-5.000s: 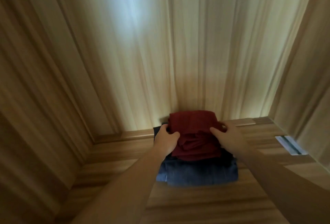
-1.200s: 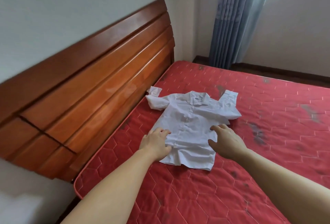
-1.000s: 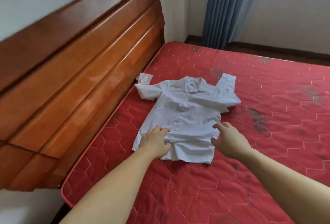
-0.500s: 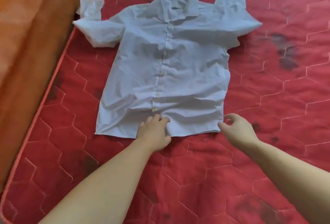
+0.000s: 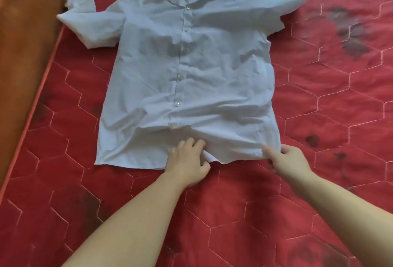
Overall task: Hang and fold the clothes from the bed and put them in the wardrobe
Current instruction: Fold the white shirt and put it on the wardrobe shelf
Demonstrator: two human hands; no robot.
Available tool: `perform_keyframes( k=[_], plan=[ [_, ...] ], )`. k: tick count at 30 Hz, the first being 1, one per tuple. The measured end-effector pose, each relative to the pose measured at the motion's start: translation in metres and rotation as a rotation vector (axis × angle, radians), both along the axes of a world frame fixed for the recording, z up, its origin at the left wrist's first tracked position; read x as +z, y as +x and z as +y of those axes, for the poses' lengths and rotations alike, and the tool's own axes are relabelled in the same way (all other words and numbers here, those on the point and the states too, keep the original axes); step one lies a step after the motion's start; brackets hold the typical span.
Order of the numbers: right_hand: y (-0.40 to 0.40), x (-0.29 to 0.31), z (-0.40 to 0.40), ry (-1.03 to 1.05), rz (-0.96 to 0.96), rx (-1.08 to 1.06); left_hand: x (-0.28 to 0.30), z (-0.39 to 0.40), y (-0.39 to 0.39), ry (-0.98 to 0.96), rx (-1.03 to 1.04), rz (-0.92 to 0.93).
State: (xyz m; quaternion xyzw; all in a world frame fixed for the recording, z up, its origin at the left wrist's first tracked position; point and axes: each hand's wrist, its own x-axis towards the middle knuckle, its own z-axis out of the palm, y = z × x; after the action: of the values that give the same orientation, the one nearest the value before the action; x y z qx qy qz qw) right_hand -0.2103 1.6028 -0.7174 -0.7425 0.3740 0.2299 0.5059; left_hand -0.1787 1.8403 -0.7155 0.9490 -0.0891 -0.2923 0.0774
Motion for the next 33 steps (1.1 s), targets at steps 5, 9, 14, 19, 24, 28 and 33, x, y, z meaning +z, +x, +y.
perform_keyframes(
  k=[5,9,14,19,24,28,33],
  plan=[
    [-0.043,0.029,-0.050,-0.007,-0.023,0.012,0.021,-0.069,-0.032,-0.074,-0.055,-0.040],
    [-0.086,0.053,-0.080,0.017,-0.014,0.080,0.045,-0.133,-0.061,-0.396,0.085,0.056],
    [-0.153,0.073,-0.075,0.178,0.106,0.282,0.065,-0.188,-0.087,-0.627,0.579,0.416],
    [-0.205,0.082,-0.033,0.386,0.095,0.484,0.055,-0.179,-0.138,-0.193,0.250,0.234],
    [-0.212,0.089,-0.045,0.414,0.241,0.547,0.060,-0.144,-0.183,-0.232,0.132,0.320],
    [-0.185,0.063,-0.080,0.410,0.305,-0.020,0.074,-0.135,-0.204,-0.458,0.232,0.515],
    [-0.156,0.037,-0.088,0.360,0.183,-0.135,0.076,-0.141,-0.232,-0.500,0.146,0.817]
  ],
)
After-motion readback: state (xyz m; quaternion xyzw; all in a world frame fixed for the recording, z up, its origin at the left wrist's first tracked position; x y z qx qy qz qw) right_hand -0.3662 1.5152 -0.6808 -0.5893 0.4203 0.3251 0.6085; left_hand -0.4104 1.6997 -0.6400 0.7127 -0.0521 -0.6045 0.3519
